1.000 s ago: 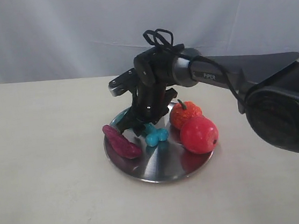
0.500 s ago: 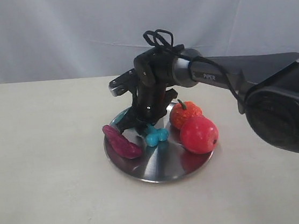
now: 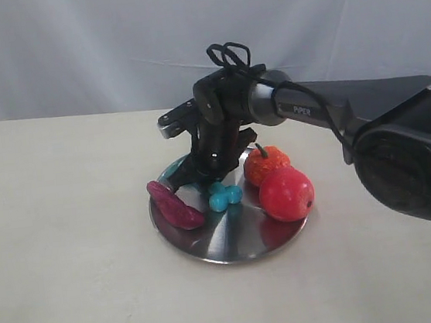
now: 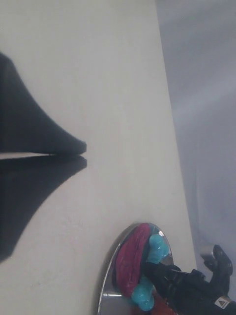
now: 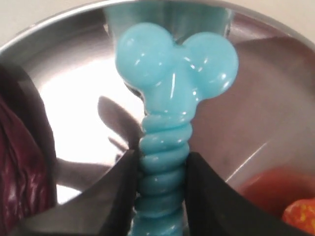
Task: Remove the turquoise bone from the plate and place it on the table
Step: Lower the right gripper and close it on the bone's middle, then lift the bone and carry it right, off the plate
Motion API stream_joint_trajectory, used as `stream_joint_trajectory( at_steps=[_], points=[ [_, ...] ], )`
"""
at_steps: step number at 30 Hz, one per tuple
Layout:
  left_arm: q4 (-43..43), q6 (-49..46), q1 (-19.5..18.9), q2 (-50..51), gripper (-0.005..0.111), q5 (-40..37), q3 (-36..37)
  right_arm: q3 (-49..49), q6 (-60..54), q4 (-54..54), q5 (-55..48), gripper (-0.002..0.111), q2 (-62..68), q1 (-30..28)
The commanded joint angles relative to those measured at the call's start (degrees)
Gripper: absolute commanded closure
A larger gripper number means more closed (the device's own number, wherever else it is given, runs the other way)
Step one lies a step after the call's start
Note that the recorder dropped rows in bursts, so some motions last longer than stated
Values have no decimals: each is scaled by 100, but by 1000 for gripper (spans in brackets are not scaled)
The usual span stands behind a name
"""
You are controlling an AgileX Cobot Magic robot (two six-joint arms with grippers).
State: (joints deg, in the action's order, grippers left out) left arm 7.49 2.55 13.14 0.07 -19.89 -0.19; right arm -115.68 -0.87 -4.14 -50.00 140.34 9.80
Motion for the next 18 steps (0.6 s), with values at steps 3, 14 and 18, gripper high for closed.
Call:
stream_joint_trajectory(
  at_steps=[3, 14, 18],
  points=[
    [5, -2, 13, -7, 107, 4, 19, -312, 19, -44, -43, 109, -31, -31],
    [5, -2, 13, -7, 107, 4, 19, -1736, 253, -44, -1996, 109, -713, -31],
    [5, -2, 13, -7, 107, 4, 19, -1755, 410, -44, -1996, 109, -1153, -31]
  ],
)
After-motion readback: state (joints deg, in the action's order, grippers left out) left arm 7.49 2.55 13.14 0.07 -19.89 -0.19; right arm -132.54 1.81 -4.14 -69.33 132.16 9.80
